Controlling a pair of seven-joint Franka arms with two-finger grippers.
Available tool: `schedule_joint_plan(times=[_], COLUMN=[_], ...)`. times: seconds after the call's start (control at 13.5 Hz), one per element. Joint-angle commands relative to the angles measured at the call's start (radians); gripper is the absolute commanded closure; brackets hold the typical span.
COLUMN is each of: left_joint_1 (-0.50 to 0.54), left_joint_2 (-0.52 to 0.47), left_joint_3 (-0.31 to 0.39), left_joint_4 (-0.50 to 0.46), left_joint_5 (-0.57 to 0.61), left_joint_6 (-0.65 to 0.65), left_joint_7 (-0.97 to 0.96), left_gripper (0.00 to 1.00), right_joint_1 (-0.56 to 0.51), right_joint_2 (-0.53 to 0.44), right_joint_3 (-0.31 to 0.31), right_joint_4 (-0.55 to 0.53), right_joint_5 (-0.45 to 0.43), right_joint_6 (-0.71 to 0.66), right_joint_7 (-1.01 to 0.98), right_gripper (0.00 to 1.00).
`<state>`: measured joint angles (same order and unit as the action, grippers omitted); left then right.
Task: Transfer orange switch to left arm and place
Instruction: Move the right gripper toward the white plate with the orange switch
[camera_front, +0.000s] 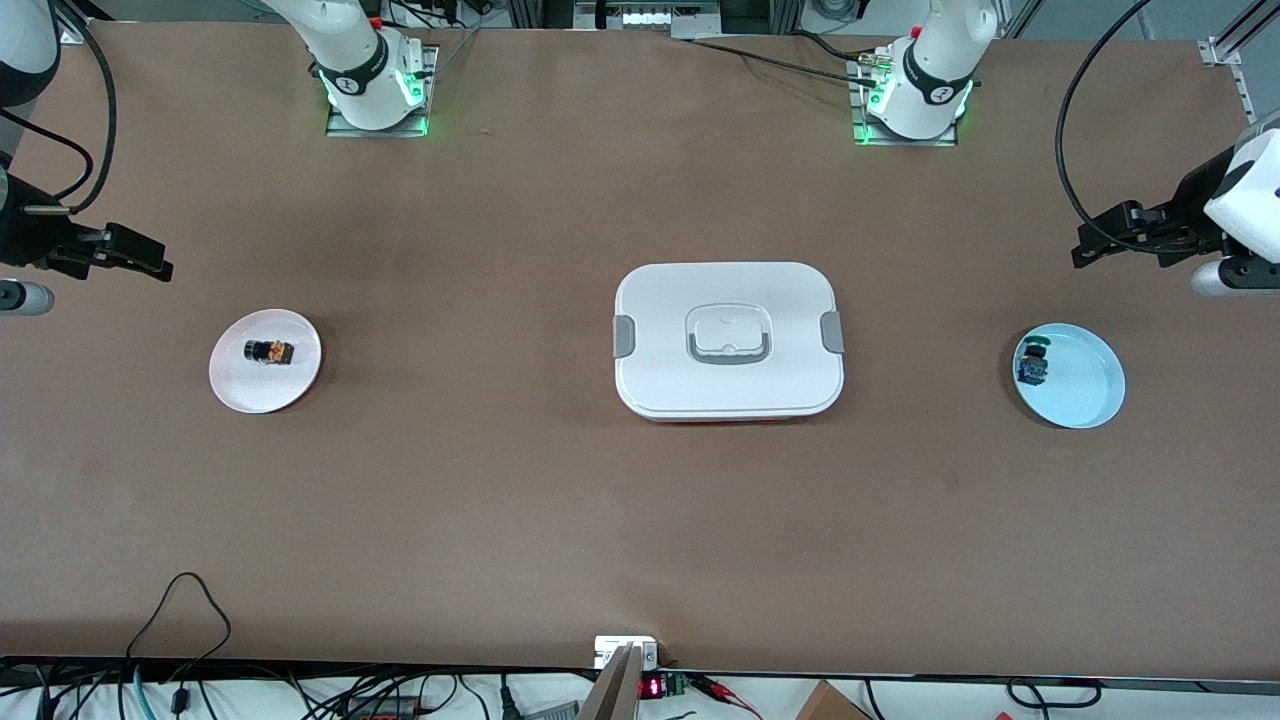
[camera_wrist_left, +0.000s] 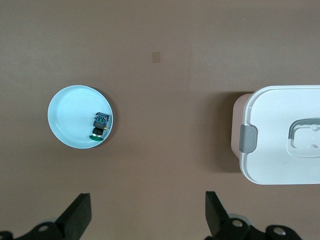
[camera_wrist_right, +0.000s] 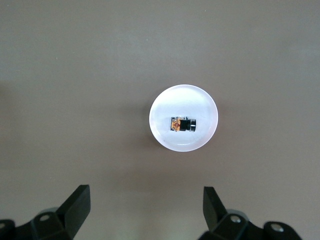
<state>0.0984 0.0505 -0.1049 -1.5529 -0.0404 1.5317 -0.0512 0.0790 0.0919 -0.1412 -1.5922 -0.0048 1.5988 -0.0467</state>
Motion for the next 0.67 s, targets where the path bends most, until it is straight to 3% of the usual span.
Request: schedule_joint_plan(times=[0.0, 0.59], left_joint_1=[-0.005, -0.003], left_joint_2=[0.014, 0.012], left_joint_3=[-0.004, -0.019], left_joint_4=[0.036, 0.037], left_joint_5=[0.027, 0.028], left_joint_6=[-0.025, -0.025], left_joint_7=[-0.004, -0.006], left_gripper=[0.00, 0.00], right_joint_1=[-0.004, -0.037], right_joint_2=[-0.009, 0.026], right_joint_3=[0.003, 0.000], right_joint_4=[0.005, 0.003], right_joint_5=[-0.004, 0.011], right_joint_6=[-0.011, 0.053], right_joint_7=[0.001, 0.011], right_gripper=[0.00, 0.00])
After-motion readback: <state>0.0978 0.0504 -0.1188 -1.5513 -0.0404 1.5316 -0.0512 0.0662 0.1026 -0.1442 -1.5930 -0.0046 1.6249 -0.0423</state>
